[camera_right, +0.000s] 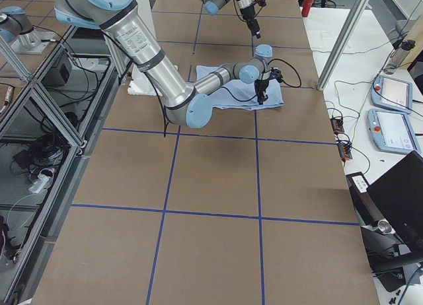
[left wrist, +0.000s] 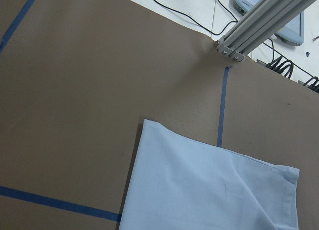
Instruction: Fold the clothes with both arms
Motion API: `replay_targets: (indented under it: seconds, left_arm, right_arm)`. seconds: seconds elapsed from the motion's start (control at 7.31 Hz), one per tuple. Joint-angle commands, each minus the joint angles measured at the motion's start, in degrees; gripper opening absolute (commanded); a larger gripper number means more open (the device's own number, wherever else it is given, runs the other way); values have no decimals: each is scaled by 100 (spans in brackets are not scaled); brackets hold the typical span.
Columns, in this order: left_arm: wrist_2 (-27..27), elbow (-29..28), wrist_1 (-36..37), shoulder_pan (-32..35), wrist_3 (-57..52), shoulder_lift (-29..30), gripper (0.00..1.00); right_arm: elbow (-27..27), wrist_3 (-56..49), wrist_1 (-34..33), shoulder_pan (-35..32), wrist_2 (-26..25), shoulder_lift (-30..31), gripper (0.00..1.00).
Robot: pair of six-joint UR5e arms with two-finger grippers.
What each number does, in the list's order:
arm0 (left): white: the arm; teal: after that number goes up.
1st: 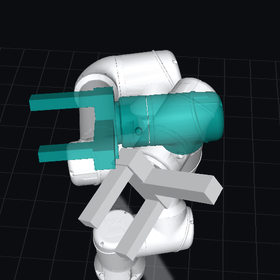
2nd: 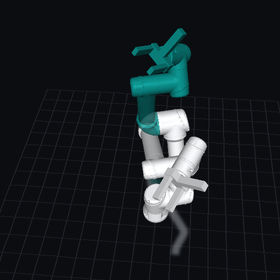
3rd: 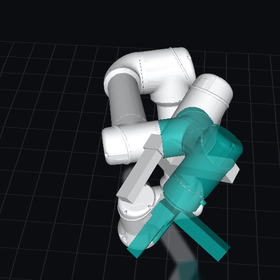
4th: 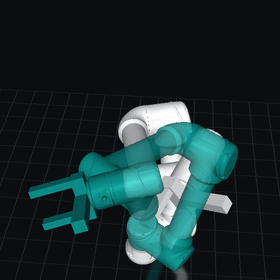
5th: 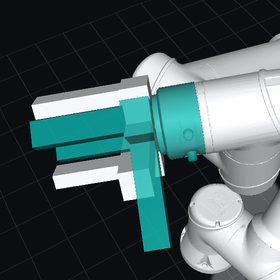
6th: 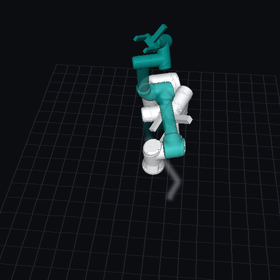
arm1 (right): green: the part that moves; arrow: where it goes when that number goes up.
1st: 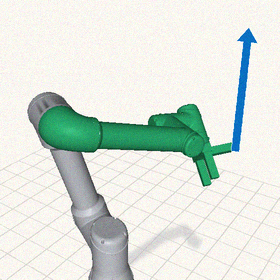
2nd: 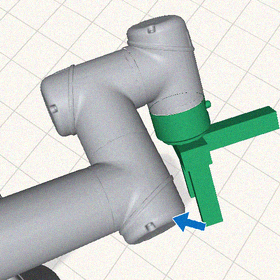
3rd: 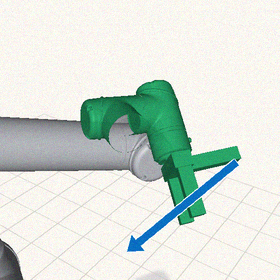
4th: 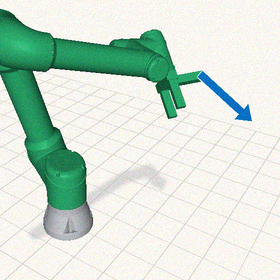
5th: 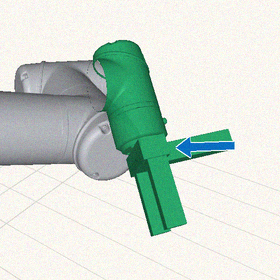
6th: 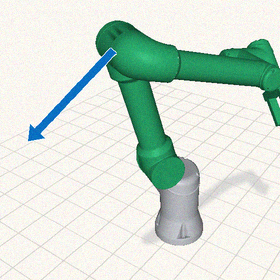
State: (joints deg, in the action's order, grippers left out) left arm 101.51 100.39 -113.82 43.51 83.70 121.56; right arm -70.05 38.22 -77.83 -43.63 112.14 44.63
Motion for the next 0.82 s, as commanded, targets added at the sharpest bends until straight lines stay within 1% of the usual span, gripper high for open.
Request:
replay_targets:
  seconds: [0.0, 0.14, 0.27, 0.41, 0.55, 0.68]
  left_arm:
    - [0, -19, 0, 9, -3, -1, 100]
    - [0, -37, 0, 9, -3, -10, 100]
    - [0, -54, 0, 26, -12, -19, 100]
    - [0, -72, -9, 35, -12, -19, 100]
    - [44, -55, 0, 35, -12, -54, 100]
    - [70, 41, 26, 35, 5, -63, 100]
  right_arm:
    - [9, -217, -13, -224, 88, -33, 100]
    - [44, -227, -21, -234, 80, -76, 100]
    - [331, -218, -4, -234, 19, -355, 100]
    - [499, -201, -4, -234, 9, -541, 100]
    - [492, -131, -4, -243, 18, -586, 100]
    - [301, -43, -39, -269, 236, -578, 100]
